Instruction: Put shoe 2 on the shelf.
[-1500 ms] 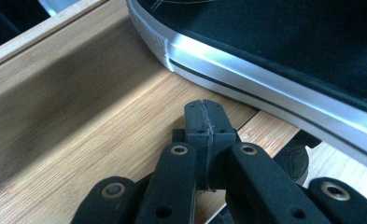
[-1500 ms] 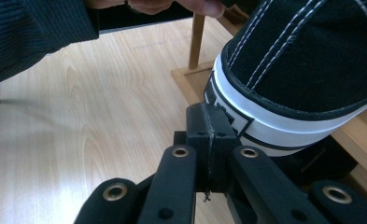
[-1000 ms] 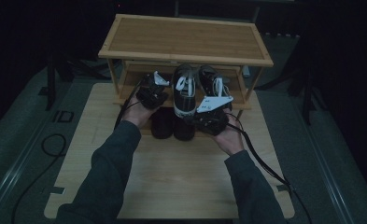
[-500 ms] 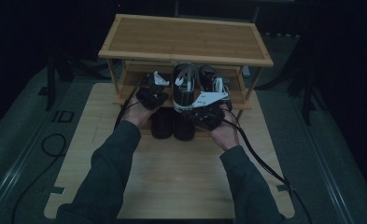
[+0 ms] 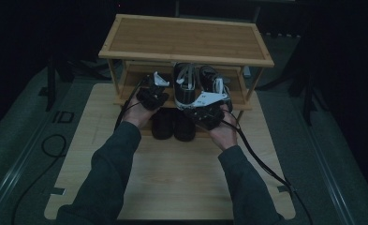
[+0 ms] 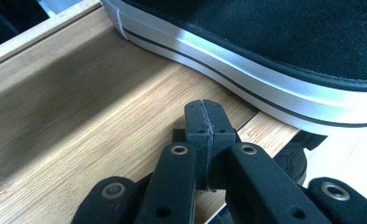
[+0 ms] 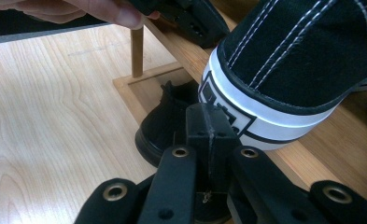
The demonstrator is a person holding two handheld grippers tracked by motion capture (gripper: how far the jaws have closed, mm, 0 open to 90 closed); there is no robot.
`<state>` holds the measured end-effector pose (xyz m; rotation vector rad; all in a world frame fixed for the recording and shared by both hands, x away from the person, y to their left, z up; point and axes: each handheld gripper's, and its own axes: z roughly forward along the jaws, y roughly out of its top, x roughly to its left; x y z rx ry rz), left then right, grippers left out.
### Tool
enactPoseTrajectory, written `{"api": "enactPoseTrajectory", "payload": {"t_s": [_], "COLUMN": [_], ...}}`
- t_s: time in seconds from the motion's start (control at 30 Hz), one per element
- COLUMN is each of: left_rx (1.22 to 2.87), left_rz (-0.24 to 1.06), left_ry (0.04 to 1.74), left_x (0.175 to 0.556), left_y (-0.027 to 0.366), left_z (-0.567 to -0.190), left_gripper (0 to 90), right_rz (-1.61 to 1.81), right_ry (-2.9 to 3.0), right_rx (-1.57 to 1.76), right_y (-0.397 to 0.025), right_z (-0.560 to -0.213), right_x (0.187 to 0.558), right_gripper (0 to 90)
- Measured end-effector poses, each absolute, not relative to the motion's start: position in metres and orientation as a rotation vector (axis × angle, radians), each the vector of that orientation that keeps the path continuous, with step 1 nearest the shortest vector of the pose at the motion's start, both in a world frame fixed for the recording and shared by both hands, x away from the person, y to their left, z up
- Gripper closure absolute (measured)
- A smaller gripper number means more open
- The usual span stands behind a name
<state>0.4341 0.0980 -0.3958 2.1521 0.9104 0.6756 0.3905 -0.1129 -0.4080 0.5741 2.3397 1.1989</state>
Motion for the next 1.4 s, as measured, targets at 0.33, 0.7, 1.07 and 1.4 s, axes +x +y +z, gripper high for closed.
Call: {"api": "enactPoseTrajectory", "payload": {"t_s": [0.33,0.7,1.07,1.4], "left_rx": [2.155,2.152,2.15,2.149], "left_rz": [0.678,0.675,0.667,0.66], "left_ry": [0.911,0.912,0.909,0.906], "left_x": [0.434,0.434,0.434,0.435], "left_y": [0.098,0.098,0.098,0.1], "left_z": [-0.396,-0.396,-0.396,-0.396], "left_gripper": [90.0,90.0,90.0,90.0], "right_rz": [1.197,1.196,1.185,1.17], "right_ry": [2.33,2.313,2.297,2.325], "right_rx": [0.574,0.585,0.594,0.549], "right_y": [-0.103,-0.099,-0.097,-0.117], "right_z": [-0.409,-0.411,-0.412,-0.404], "right_x": [0.391,0.391,0.391,0.381], "right_gripper": [90.0,90.0,90.0,89.9]}}
